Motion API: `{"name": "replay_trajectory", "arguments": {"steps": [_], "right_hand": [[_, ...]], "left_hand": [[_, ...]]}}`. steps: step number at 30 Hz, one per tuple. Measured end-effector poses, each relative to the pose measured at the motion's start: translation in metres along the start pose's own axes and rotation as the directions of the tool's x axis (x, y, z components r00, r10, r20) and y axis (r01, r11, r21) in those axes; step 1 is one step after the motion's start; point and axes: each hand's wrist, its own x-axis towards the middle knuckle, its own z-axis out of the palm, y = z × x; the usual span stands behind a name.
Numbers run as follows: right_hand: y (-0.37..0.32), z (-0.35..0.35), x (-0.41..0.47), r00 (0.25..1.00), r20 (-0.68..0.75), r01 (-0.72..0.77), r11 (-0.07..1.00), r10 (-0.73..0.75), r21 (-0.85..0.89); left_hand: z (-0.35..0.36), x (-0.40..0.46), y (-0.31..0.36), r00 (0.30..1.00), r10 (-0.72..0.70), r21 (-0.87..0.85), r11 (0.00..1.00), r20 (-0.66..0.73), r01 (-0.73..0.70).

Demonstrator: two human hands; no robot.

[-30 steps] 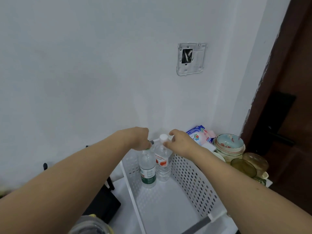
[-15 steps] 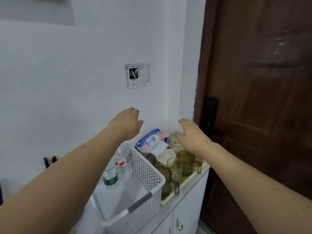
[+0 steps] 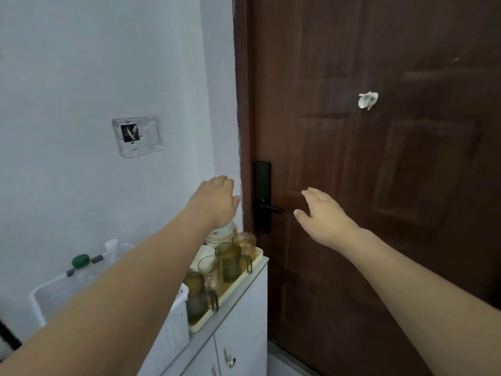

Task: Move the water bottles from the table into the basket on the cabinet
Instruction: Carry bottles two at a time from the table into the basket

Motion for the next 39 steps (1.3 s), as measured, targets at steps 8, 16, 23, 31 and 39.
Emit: {"name": "replay_trajectory", "arguments": {"steps": [8, 16, 23, 31, 39], "right_hand": [[0.077, -0.032, -0.047, 0.985, -0.051, -0.165, 0.984, 0.162, -0.063], [0.184, -0.08, -0.125, 0.949, -0.093, -0.311, 0.946, 0.303, -0.088], [0.266, -0.13, -0.202, 0.885, -0.162, -0.456, 0.881, 0.436, -0.123], [0.325, -0.176, -0.289, 0.769, -0.217, -0.633, 0.762, 0.601, -0.133], [0.361, -0.187, -0.377, 0.598, -0.265, -0.796, 0.599, 0.756, -0.086]], "left_hand": [[0.006, 0.017, 0.096, 0.99, 0.138, -0.057, 0.989, 0.01, -0.137], [0.006, 0.007, 0.232, 0.972, 0.235, -0.106, 0.967, 0.006, -0.233], [0.009, -0.002, 0.363, 0.925, 0.379, -0.167, 0.911, -0.017, -0.377], [0.002, -0.015, 0.49, 0.804, 0.585, -0.25, 0.767, -0.107, -0.591], [-0.001, -0.058, 0.586, 0.573, 0.776, -0.261, 0.515, -0.264, -0.817]]}}
